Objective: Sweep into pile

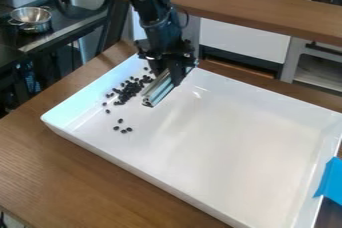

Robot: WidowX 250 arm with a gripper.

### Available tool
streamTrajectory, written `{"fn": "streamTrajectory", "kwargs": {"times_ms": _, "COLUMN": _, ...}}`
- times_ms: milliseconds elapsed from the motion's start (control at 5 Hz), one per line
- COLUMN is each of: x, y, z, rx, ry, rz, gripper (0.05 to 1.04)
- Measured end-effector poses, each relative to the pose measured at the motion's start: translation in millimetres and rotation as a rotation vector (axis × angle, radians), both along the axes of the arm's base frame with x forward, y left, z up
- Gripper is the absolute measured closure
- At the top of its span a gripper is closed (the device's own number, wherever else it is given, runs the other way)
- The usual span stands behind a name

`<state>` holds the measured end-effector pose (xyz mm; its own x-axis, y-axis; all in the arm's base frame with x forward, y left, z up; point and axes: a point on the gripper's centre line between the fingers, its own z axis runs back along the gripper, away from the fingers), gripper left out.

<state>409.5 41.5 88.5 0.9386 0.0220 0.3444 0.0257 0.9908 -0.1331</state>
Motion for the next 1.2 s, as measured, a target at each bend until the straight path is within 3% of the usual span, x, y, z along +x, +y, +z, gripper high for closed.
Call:
{"fn": "streamTrajectory", "kwargs": {"times_ms": 200, "x": -24.7, "y": -9.7, "z": -18.6, "rx": 0.019, "ry": 0.038, "rz": -0.071, "gripper": 0.705}}
{"fn": "streamTrajectory", "kwargs": {"times_ms": 600, "x": -27.7, "y": 4.9, "z": -42.1, "rx": 0.163, "ry": 0.013, "rz": -0.107, "gripper": 0.705}}
{"fn": "streamTrajectory", "kwargs": {"times_ms": 1000, "x": -34.3, "y": 23.2, "z": -60.8, "rx": 0.180, "ry": 0.081, "rz": -0.068, "gripper": 0.705}}
{"fn": "streamTrajectory", "kwargs": {"times_ms": 1200, "x": -35.8, "y": 28.2, "z": -61.6, "rx": 0.192, "ry": 0.089, "rz": -0.068, "gripper": 0.705}}
